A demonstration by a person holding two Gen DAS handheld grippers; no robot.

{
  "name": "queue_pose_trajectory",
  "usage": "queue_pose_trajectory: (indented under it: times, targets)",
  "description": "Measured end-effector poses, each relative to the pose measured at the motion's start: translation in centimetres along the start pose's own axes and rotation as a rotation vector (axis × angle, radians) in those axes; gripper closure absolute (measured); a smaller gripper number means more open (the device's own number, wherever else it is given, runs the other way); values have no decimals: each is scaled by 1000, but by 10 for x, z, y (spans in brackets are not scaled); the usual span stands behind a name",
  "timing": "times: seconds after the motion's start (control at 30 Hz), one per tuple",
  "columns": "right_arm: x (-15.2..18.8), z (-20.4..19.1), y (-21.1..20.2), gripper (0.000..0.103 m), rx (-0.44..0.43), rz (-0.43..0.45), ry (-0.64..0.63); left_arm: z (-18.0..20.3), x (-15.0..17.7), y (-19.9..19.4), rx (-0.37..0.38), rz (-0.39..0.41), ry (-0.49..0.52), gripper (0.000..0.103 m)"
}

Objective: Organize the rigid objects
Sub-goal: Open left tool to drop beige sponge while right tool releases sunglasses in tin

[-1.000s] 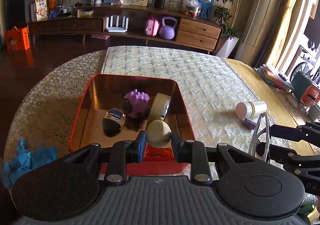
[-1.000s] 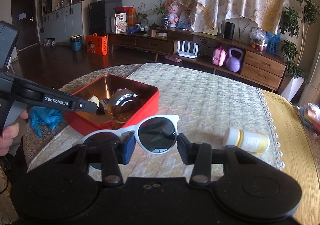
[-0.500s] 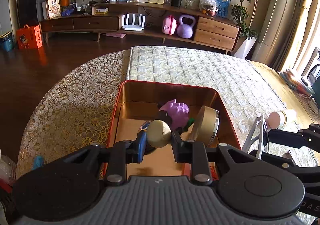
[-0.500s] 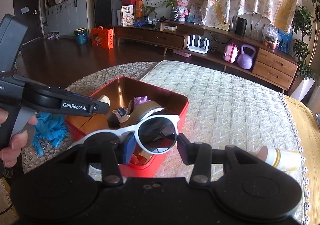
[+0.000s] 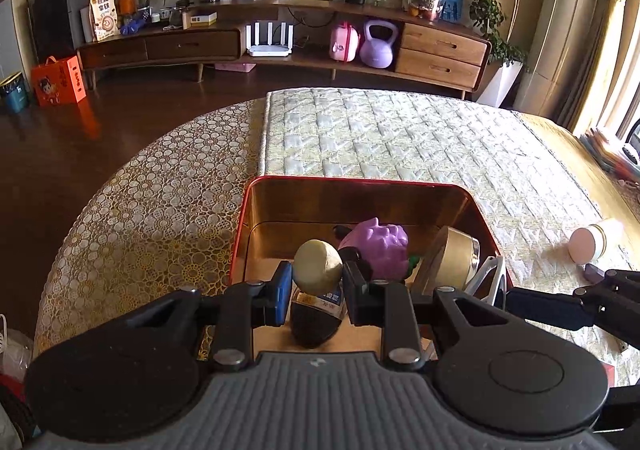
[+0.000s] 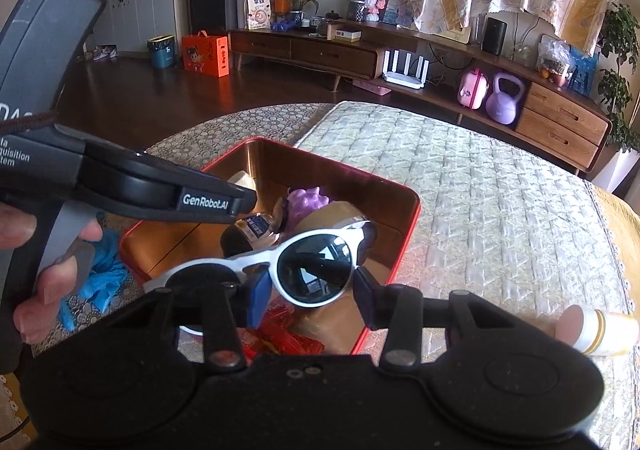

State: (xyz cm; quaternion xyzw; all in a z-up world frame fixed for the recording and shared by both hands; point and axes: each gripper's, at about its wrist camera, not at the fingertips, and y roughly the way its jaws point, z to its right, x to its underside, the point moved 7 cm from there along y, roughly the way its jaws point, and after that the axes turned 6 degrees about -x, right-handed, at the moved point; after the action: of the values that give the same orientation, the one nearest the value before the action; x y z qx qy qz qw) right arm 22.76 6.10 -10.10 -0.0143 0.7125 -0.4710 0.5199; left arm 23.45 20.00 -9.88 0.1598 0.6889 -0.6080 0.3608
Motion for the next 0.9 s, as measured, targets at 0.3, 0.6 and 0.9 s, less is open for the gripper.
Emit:
queue_pose_trajectory:
  times: [0.3, 0.6, 0.9]
  targets:
    - [1, 6, 23, 66, 14, -41, 18, 2, -3, 25, -20, -32, 14, 76]
    - [12, 3, 12, 63, -29, -49, 30, 3, -6, 37, -45, -57, 25, 76]
    - [17, 0, 1, 56, -46, -42, 29, 5, -4, 34, -57, -71, 9, 75]
